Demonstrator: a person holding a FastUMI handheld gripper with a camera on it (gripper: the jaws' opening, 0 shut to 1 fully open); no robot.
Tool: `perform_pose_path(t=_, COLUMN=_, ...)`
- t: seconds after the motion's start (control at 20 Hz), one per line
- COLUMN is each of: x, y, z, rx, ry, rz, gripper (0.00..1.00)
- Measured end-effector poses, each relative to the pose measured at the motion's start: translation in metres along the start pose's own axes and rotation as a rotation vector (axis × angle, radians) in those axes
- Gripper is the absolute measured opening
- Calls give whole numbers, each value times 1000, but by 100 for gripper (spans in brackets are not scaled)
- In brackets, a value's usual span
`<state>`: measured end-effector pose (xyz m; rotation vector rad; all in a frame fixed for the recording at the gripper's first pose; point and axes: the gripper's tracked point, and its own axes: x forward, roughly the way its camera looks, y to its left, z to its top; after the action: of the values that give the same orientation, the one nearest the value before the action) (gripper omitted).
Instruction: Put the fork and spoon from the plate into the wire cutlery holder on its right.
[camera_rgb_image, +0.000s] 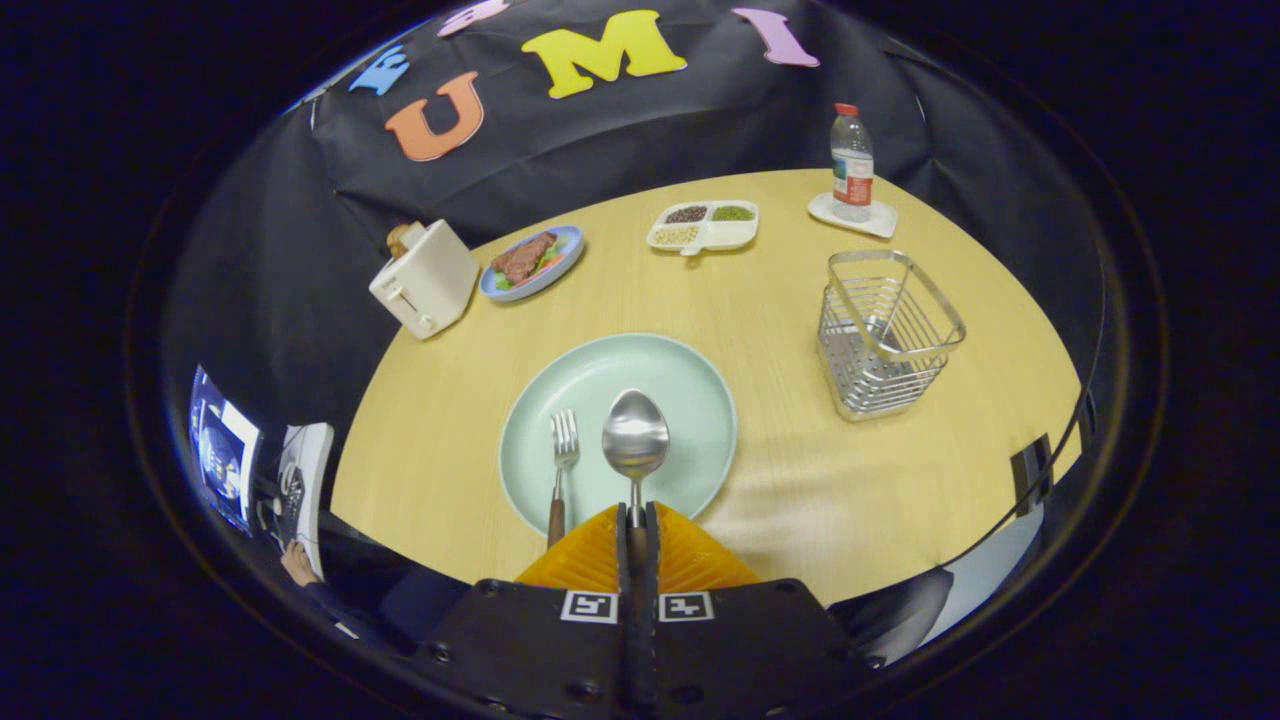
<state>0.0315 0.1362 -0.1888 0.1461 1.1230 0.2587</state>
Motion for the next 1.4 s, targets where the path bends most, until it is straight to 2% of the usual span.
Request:
perform_pose_path(t=0.25, x=-59, y=-50, z=43, rx=32, ry=-43, rz=-58, gripper=0)
perform_pose_path(t=0.45, x=-82, y=-92, z=77, rx=5, ry=-94, rz=-166, gripper=0)
perform_pose_path(t=0.75, x=-61, y=-135, z=93, rx=-6, ry=21, rz=-261, gripper=1)
perform_pose_path(t=1.1, x=-37, y=-150, z=100, rx=27, ry=143, rz=-277, gripper=1)
perform_pose_path(t=1.3, x=-36, y=-153, z=107, rx=45, ry=153, rz=-283, gripper=2)
perform_pose_path(t=1.35, x=-35, y=-153, z=109, rx=50, ry=149, rz=-287, gripper=6)
perform_pose_path(t=1.4, x=-35, y=-153, z=112, rx=57, ry=143, rz=-286, gripper=6)
